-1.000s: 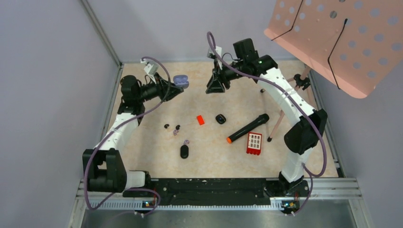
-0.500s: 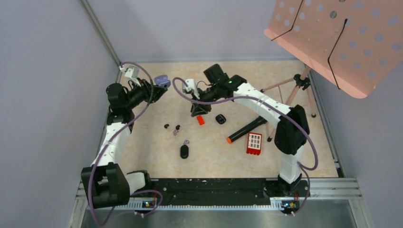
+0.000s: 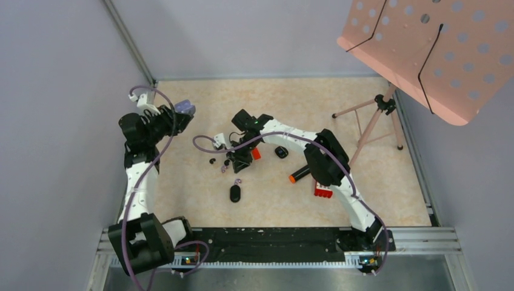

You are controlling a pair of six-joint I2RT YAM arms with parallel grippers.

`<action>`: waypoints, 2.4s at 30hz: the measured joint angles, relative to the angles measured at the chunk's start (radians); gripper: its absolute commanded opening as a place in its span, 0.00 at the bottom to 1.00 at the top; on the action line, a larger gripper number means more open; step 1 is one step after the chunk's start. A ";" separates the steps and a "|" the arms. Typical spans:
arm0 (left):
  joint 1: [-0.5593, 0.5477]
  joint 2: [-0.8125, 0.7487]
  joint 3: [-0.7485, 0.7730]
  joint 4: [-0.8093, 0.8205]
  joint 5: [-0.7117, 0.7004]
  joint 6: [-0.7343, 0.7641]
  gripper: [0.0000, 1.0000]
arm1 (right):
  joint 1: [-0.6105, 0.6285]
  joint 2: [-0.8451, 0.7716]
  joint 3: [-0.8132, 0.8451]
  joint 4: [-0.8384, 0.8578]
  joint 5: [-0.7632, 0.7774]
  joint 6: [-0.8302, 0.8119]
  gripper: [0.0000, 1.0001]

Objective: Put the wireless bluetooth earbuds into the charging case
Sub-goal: Pick up the earbud from the center of the board.

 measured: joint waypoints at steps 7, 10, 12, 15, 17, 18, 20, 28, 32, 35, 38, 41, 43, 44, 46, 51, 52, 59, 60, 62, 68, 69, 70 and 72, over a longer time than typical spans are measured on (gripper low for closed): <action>0.006 -0.030 -0.008 -0.029 0.004 0.000 0.00 | 0.009 0.029 0.058 -0.033 0.009 -0.026 0.24; 0.007 -0.030 -0.009 -0.038 0.005 0.000 0.00 | 0.008 0.032 0.062 -0.048 0.007 -0.034 0.27; 0.007 -0.030 -0.009 -0.041 0.005 0.000 0.00 | 0.009 0.035 0.062 -0.060 0.003 -0.036 0.28; 0.007 -0.030 -0.009 -0.045 0.006 0.000 0.00 | 0.011 0.041 0.062 -0.074 -0.001 -0.039 0.28; 0.008 -0.030 -0.009 -0.045 0.007 0.000 0.00 | 0.014 0.047 0.062 -0.079 -0.001 -0.040 0.29; 0.008 -0.030 -0.009 -0.045 0.009 0.000 0.00 | 0.017 0.049 0.062 -0.080 -0.001 -0.041 0.29; 0.008 -0.030 -0.009 -0.050 0.010 0.000 0.00 | 0.024 0.052 0.062 -0.084 -0.001 -0.041 0.29; 0.008 -0.030 -0.028 -0.059 0.036 -0.001 0.00 | 0.044 0.080 0.064 -0.091 0.000 -0.034 0.28; 0.008 -0.034 -0.040 -0.063 0.037 -0.001 0.00 | 0.045 0.082 0.064 -0.092 0.003 -0.037 0.28; 0.008 -0.048 -0.051 -0.066 0.037 -0.004 0.00 | 0.046 0.081 0.061 -0.094 0.005 -0.052 0.29; 0.008 -0.059 -0.059 -0.066 0.037 -0.008 0.00 | 0.046 0.072 0.047 -0.090 0.008 -0.068 0.28; 0.008 -0.062 -0.067 -0.066 0.039 -0.013 0.00 | 0.047 0.058 0.027 -0.092 0.021 -0.075 0.29; 0.008 -0.062 -0.069 -0.066 0.040 -0.015 0.00 | 0.050 0.055 0.027 -0.095 0.035 -0.076 0.29; 0.008 -0.062 -0.069 -0.066 0.040 -0.016 0.00 | 0.051 0.053 0.027 -0.096 0.042 -0.076 0.29; 0.008 -0.062 -0.070 -0.066 0.040 -0.016 0.00 | 0.054 0.050 0.027 -0.096 0.055 -0.074 0.29; 0.008 -0.062 -0.074 -0.065 0.040 -0.020 0.00 | 0.057 0.043 0.027 -0.096 0.090 -0.060 0.30; 0.008 -0.062 -0.074 -0.065 0.040 -0.022 0.00 | 0.057 0.042 0.027 -0.096 0.099 -0.053 0.30; 0.008 -0.062 -0.074 -0.065 0.044 -0.033 0.00 | 0.057 0.035 0.027 -0.097 0.144 -0.002 0.30; 0.008 -0.062 -0.074 -0.065 0.044 -0.034 0.00 | 0.057 0.034 0.027 -0.096 0.147 0.005 0.30; 0.008 -0.062 -0.075 -0.065 0.046 -0.034 0.00 | 0.058 0.032 0.027 -0.097 0.156 0.015 0.30; 0.008 -0.062 -0.075 -0.065 0.053 -0.034 0.00 | 0.060 0.029 0.027 -0.102 0.184 0.027 0.27; 0.008 -0.062 -0.075 -0.065 0.054 -0.034 0.00 | 0.062 0.027 0.027 -0.105 0.192 0.026 0.27; 0.008 -0.062 -0.075 -0.065 0.054 -0.034 0.00 | 0.064 0.026 0.027 -0.106 0.200 0.025 0.27; 0.008 -0.062 -0.075 -0.065 0.054 -0.034 0.00 | 0.074 0.021 0.021 -0.109 0.217 0.019 0.26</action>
